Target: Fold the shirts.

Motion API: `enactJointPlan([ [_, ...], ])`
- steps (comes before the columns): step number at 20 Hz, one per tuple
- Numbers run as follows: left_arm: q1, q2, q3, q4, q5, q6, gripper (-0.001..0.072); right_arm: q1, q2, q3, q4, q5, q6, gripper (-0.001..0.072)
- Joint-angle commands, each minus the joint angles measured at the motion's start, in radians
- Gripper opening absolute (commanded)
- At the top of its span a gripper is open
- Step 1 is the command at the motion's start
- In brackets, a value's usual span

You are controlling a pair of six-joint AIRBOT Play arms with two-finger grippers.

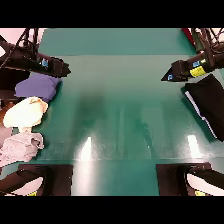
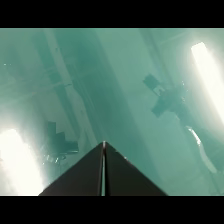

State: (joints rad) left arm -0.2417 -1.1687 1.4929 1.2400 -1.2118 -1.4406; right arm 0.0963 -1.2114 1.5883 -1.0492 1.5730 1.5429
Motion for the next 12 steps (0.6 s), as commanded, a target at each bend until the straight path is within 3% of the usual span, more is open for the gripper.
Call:
enactJointPlan([
  [1, -0.001, 0.0, 0.0, 0.0, 0.0, 0.0, 0.0025, 0.003, 0.0, 0.001, 0.002, -0.003, 0.001, 0.0023],
  [12, -0.001, 0.0, 0.0, 0.0, 0.0, 0.0, 0.0026, 0.003, 0.0, 0.001, 0.002, -0.029, 0.001, 0.0023],
])
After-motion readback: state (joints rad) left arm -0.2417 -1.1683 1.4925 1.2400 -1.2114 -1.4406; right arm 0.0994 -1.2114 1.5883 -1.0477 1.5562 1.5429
